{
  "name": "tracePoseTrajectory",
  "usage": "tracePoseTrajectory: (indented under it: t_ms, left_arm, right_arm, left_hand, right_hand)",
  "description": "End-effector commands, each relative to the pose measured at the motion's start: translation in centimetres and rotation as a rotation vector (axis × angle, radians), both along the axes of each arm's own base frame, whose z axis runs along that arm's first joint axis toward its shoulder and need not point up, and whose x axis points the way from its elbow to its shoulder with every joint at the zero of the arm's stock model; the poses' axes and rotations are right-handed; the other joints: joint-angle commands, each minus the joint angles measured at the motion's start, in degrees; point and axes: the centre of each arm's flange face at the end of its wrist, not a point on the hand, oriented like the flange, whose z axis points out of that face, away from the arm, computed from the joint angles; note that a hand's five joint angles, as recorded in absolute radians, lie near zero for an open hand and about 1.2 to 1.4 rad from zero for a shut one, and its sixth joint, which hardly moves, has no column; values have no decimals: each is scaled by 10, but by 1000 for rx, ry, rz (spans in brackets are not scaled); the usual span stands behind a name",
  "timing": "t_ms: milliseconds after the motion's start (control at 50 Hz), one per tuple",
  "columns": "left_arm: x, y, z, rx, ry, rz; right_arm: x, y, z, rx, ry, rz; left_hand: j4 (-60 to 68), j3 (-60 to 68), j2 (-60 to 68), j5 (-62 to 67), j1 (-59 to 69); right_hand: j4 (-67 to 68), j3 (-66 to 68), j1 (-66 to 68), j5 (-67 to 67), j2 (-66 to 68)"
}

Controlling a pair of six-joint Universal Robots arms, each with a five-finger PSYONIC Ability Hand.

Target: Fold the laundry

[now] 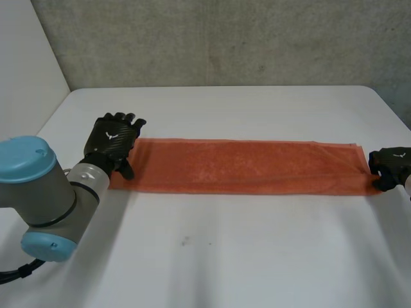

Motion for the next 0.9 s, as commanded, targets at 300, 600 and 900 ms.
tracePoseTrajectory:
  t_ms: [300,600,900]
  left_arm:
    - [4,-2,1,-2,1,12]
    - [4,-2,2,-5,1,17]
    - [6,-3,4,-7,2,20]
  right_arm:
    - [-50,-52,61,-234,335,-174]
    - [228,53,83,-485,72,606]
    - [306,153,3,-340,35,933]
  left_hand:
    - [-17,-23,-17,-27,-14]
    - [-17,-23,-17,-27,-14]
    - [-17,-23,-17,-27,-14]
  right_hand:
    - [119,124,254,149,125]
    - [119,124,254,149,125]
    - [-581,-576,-446,-551,-575]
